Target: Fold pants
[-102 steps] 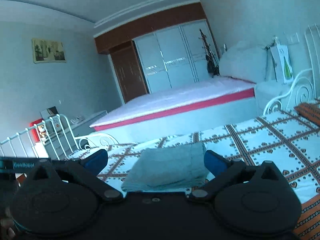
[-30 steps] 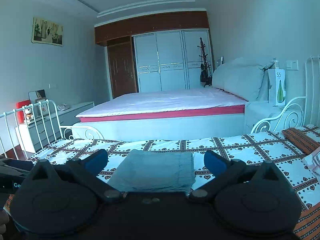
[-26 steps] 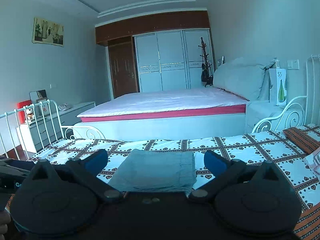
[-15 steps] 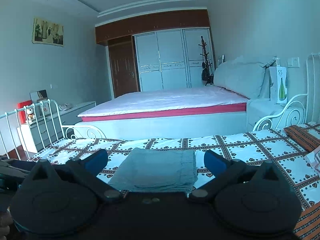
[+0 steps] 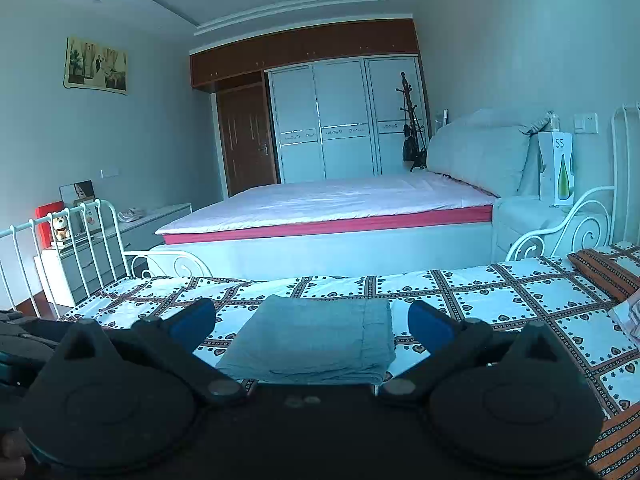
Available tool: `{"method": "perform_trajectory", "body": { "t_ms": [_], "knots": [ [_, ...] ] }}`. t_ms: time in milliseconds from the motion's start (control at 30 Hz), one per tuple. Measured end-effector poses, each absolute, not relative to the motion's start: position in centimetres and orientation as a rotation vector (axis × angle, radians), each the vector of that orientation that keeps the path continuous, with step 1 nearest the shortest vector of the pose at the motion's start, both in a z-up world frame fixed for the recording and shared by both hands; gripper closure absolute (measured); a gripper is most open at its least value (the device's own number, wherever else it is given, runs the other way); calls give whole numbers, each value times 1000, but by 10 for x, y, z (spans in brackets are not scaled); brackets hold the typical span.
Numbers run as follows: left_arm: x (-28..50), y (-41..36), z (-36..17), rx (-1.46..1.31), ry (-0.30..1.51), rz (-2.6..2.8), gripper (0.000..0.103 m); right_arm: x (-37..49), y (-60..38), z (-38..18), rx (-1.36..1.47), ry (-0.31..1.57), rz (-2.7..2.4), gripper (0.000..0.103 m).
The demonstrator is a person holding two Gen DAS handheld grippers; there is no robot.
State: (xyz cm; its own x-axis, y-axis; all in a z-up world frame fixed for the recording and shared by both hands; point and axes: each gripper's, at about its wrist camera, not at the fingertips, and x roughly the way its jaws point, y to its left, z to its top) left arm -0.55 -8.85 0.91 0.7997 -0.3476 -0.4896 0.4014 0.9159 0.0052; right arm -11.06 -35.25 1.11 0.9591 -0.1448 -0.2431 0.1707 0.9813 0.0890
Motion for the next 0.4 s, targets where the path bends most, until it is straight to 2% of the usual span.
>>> {"method": "perform_trajectory", "body": {
  "t_ms": [400],
  "knots": [
    [-7,-90,12,88,474,-426,3,-110,-356,10,122,238,-171,6]
  ]
}}
